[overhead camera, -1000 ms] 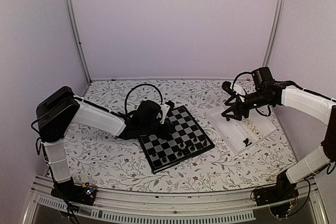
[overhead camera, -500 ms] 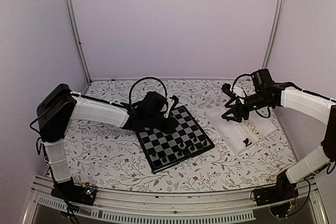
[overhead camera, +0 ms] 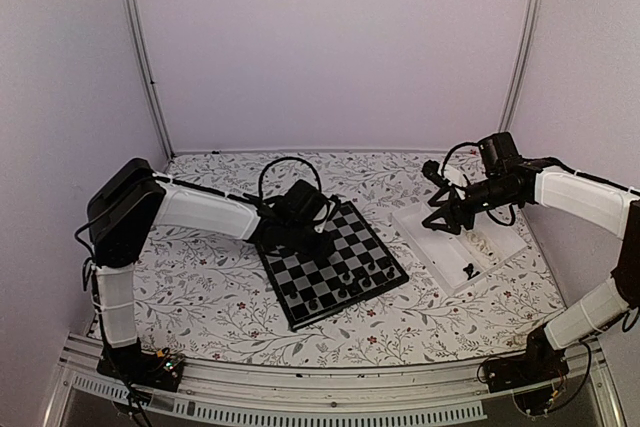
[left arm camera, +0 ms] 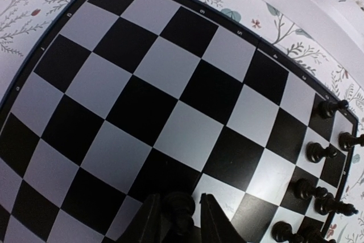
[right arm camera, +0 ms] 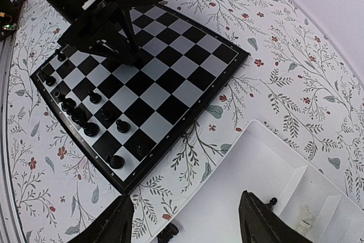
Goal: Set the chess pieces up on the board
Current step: Pick up the chess piece from the chessboard, then place the chess piece on the chessboard, then adjust the chess piece in the storage box.
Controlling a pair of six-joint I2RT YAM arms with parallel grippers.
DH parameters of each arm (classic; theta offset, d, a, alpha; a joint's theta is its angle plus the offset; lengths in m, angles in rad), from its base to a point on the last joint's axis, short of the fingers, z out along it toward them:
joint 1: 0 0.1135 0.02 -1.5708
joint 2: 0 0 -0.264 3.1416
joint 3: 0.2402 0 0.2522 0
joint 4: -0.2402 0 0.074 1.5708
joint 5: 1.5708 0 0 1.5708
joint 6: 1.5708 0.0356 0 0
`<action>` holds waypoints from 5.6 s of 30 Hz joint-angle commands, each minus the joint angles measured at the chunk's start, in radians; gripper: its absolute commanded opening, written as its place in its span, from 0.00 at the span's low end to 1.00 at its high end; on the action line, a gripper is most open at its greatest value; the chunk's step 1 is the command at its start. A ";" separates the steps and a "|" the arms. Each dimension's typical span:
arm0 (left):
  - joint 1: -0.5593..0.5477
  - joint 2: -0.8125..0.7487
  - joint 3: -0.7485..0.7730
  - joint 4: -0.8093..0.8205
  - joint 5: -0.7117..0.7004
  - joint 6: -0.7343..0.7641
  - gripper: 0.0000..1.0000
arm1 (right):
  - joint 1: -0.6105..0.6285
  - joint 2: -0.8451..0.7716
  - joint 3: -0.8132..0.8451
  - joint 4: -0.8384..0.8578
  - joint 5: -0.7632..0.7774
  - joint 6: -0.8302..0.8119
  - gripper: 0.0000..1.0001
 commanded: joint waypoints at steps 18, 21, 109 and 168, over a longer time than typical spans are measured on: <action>-0.003 -0.054 0.021 -0.041 -0.034 0.013 0.27 | 0.004 0.005 -0.011 -0.001 -0.010 -0.010 0.67; -0.003 -0.059 0.021 -0.036 -0.037 0.017 0.23 | 0.005 0.006 -0.011 0.001 -0.012 -0.010 0.67; -0.212 -0.241 -0.091 -0.216 0.055 0.162 0.31 | -0.005 -0.006 0.118 -0.059 0.046 0.032 0.69; -0.166 -0.161 0.090 0.078 0.025 0.120 0.36 | -0.014 0.630 0.443 -0.200 0.393 0.230 0.38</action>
